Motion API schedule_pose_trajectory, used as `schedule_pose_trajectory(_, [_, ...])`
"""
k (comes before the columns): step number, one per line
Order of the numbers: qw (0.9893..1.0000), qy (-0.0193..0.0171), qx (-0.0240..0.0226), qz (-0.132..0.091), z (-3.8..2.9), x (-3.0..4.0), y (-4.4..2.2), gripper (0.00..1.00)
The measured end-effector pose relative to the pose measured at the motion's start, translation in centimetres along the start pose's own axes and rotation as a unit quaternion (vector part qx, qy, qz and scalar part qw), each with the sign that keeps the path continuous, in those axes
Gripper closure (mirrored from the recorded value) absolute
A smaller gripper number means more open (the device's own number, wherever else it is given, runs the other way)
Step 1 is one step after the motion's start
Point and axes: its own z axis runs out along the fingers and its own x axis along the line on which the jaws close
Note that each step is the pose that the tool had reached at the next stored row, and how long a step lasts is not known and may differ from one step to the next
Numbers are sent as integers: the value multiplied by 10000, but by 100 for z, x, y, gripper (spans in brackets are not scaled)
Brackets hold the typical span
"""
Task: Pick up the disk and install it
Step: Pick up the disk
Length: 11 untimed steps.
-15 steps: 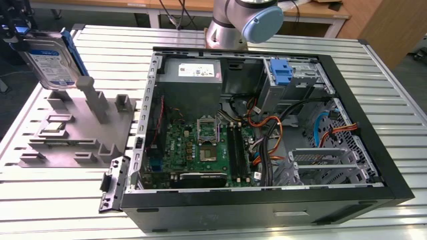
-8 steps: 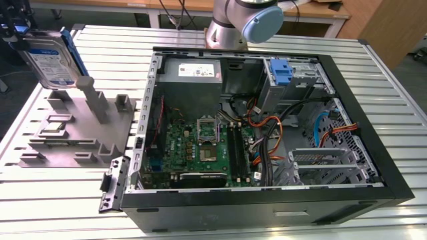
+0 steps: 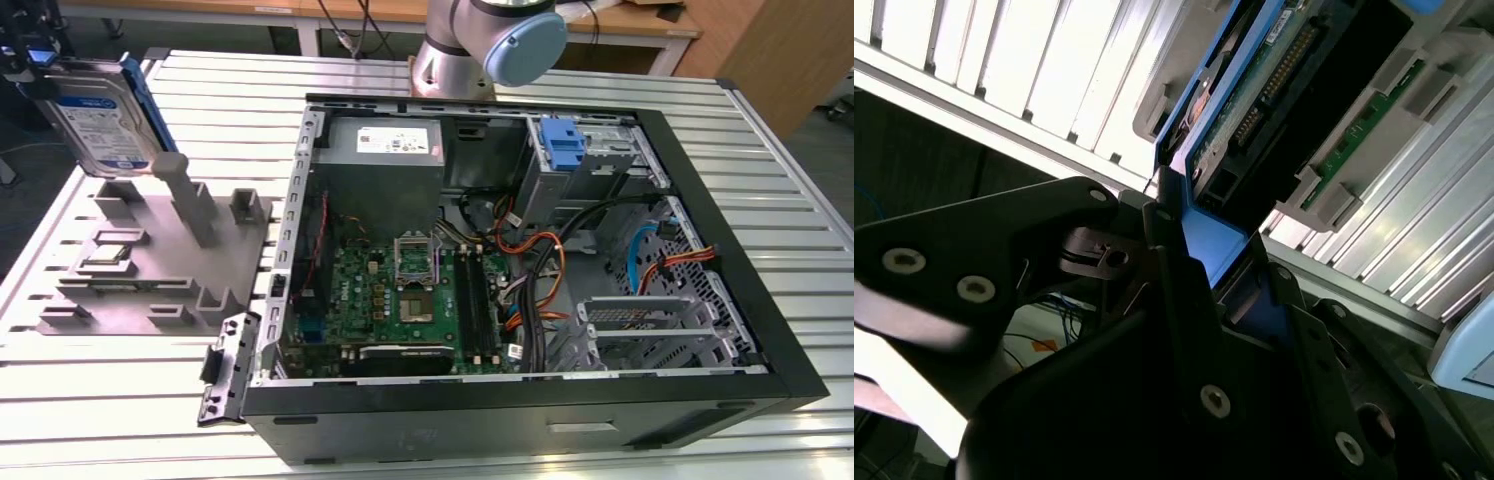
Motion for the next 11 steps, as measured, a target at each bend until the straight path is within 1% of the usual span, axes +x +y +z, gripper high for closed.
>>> schedule_pose_trajectory(7, [10000,1,0,-1,-8,0,0,64])
schedule_pose_trajectory(11, [10000,1,0,0,-24,0,0,64])
